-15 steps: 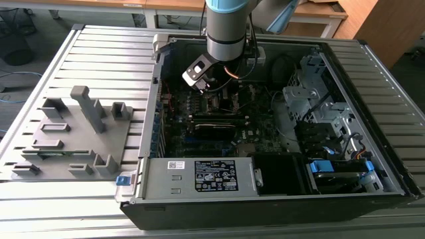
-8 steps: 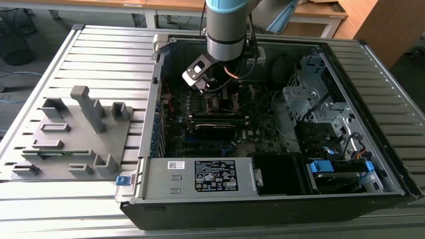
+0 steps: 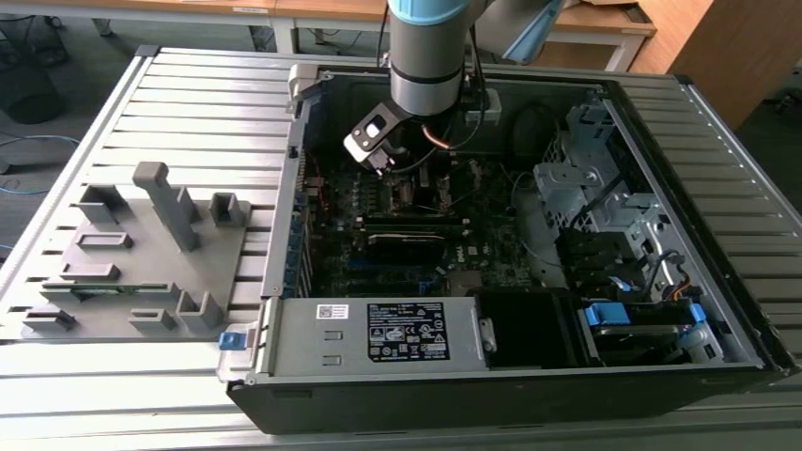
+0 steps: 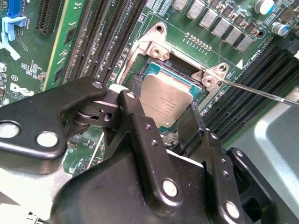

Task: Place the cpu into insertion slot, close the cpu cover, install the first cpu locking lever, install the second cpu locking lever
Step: 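Place the cpu into insertion slot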

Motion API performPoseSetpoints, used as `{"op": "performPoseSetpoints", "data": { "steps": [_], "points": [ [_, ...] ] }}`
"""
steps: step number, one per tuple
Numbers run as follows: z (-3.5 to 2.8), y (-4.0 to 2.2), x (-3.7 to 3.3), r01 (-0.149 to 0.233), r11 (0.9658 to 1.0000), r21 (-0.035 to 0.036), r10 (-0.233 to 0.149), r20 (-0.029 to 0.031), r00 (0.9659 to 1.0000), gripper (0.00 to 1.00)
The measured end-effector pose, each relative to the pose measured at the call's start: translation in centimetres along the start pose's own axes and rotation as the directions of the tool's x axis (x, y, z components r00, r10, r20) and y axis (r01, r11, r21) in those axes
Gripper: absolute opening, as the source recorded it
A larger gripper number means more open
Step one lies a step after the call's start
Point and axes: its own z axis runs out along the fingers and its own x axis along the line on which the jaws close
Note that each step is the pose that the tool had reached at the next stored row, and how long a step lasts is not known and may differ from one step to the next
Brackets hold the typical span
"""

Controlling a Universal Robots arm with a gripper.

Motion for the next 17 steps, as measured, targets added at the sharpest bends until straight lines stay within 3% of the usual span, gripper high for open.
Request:
{"op": "performPoseSetpoints", "data": {
  "steps": [15,17],
  "points": [
    [0.13,0.01,0.02,0.000,1.0000,-0.0010,0.000,-0.0016,1.0000,0.55],
    [0.10,0.00,0.01,0.000,1.0000,-0.0005,0.000,-0.0008,1.0000,0.61]
  ]
}}
